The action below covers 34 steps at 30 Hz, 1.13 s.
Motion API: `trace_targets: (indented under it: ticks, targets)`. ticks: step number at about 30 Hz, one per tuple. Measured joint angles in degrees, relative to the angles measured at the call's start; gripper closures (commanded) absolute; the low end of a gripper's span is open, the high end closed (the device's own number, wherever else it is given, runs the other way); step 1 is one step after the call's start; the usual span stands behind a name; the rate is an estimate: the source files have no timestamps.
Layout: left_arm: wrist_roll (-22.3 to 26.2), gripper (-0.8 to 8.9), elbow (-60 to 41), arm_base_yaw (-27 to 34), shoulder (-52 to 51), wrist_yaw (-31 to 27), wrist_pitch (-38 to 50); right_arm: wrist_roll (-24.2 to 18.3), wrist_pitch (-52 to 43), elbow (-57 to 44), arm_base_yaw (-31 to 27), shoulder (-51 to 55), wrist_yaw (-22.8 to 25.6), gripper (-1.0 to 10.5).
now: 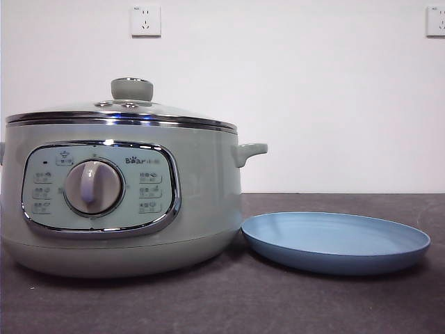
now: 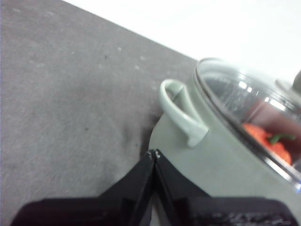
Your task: Take the pumpkin out from the steamer,put the pumpkin in the blue plate,close the lid
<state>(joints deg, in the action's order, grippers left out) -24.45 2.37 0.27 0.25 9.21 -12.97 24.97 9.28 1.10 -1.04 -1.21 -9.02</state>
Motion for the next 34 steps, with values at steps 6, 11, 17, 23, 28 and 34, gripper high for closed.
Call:
trace_targets:
  ticks: [6,11,17,23,28,34]
  targets:
    - [-1.9,8.19,0.0,0.0,0.0,0.2,2.2,2.8,1.0,0.4,0.0,0.0,-1.5,9.6]
    - [-2.2,8.20,3.0,0.0,0.0,0.3,0.6,3.1,6.3,5.7,0.0,-1.3,-1.5,9.6]
    - [-2.2,8.20,11.2,0.0,0.3,0.3,-3.6,2.1,9.5,16.0,0.0,-7.1,-1.5,9.6]
    - [-1.3,8.20,18.6,0.0,7.4,1.1,-5.5,-3.4,10.5,26.2,0.0,-17.0,-1.5,9.6]
    - [4.2,8.20,26.4,0.0,17.3,4.8,-5.8,-8.2,12.2,34.6,0.0,-26.1,-3.8,9.5]
    - [10.8,8.18,37.2,0.0,30.1,11.3,-7.6,-16.4,16.2,44.2,0.0,-36.9,-13.1,9.4]
